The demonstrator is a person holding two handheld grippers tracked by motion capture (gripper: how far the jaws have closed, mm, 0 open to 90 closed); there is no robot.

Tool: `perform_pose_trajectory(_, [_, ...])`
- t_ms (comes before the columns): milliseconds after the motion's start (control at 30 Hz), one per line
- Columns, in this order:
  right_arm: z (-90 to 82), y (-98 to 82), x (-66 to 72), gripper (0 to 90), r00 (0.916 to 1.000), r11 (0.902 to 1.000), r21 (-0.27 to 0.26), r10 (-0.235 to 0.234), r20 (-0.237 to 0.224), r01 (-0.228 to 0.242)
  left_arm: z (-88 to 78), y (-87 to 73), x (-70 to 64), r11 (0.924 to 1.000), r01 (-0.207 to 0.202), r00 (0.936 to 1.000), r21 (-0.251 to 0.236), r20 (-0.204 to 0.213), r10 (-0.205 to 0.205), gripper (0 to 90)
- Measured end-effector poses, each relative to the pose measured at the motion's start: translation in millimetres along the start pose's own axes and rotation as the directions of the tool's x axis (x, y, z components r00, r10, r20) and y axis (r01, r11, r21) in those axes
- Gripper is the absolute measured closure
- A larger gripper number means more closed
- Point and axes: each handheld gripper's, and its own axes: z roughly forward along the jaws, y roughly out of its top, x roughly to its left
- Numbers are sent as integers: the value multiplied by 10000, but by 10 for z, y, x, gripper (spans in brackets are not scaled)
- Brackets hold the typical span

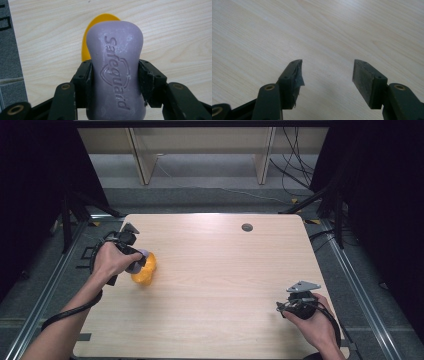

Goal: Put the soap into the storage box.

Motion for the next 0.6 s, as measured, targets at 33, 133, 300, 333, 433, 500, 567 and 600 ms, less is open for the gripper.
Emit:
perform_pose_trajectory(33, [-1,0,1,414,10000,10000,14,21,-4,-21,4,3,3,10000,19,10000,-10,-17,-19,486])
perform_pose_trajectory(133, [-1,0,0,414,10000,10000,-6,14,7,-14,15,6,14,10000,11,10000,-64,-21,-11,486])
perform_pose_trajectory(300, [-3,0,-1,414,10000,10000,-16,14,10,-14,29,25,24,9999,121,9999,-14,-42,-121,486])
perform_pose_trajectory(333, [-2,0,-2,414,10000,10000,-19,14,11,-14,35,27,25,9999,154,9999,-50,-52,-154,486])
perform_pose_trajectory(433, [-2,0,-1,414,10000,10000,-3,39,0,-39,45,34,32,9999,108,9999,-23,-62,-109,486])
perform_pose_trajectory(500, [-2,0,-1,414,10000,10000,-14,16,5,-16,51,37,34,10000,87,9999,24,-78,-86,486])
perform_pose_trajectory(567, [-2,-1,0,414,10000,10000,-6,38,0,-38,56,40,38,10000,68,9999,61,-93,-67,486])
perform_pose_trajectory(600, [-2,-1,-1,414,10000,10000,-9,41,-1,-41,62,41,36,9999,131,9999,8,-96,-131,486])
